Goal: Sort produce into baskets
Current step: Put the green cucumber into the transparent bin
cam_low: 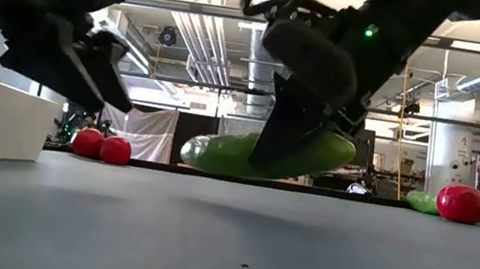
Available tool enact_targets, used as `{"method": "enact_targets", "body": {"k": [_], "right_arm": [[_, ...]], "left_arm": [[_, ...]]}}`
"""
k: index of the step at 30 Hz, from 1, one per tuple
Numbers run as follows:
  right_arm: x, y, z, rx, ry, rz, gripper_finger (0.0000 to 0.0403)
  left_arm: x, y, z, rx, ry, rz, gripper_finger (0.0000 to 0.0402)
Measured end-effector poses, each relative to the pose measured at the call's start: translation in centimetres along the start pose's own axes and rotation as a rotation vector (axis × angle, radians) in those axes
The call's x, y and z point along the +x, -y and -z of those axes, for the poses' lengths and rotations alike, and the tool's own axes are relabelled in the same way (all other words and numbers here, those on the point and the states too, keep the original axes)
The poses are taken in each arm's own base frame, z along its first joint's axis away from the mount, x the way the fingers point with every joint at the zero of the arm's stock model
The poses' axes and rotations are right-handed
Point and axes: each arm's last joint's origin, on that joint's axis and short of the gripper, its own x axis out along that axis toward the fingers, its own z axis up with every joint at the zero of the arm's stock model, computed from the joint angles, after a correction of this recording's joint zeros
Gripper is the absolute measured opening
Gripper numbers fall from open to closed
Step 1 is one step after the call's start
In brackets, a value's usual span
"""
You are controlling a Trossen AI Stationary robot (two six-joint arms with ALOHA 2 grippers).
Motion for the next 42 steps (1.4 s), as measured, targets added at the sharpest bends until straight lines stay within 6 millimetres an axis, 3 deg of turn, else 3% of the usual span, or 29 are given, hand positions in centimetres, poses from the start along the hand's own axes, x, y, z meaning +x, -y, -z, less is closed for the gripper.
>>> {"method": "enact_targets", "body": {"k": [7,12,19,27,33,38,42], "right_arm": [[0.0,-0.9,0.5,0.003,0.065,-0.061,0.0187],[0.0,-0.9,0.6,0.003,0.07,-0.055,0.0219],[-0.4,-1.5,1.1,-0.007,0.068,-0.07,0.0269],[-2.3,-2.4,1.1,-0.05,0.035,-0.102,0.0296],[-3.7,-2.3,0.8,-0.041,0.039,-0.106,0.0292],[-4.1,-2.6,0.9,-0.043,0.033,-0.11,0.0283],[-4.3,-2.6,1.4,-0.026,0.005,-0.094,0.0276]], "left_arm": [[2.4,1.0,-0.4,-0.035,0.077,0.094,0.0283],[4.0,1.7,-2.3,0.011,0.095,0.098,0.031],[6.5,1.9,-4.5,0.074,0.09,0.119,0.0314],[10.8,2.9,-5.4,0.149,0.04,0.249,0.0314],[13.8,3.5,-5.3,0.157,-0.001,0.143,0.0314],[14.9,3.8,-5.2,0.129,-0.004,0.13,0.0297],[14.6,3.8,-5.1,0.108,0.001,0.137,0.0246]]}}
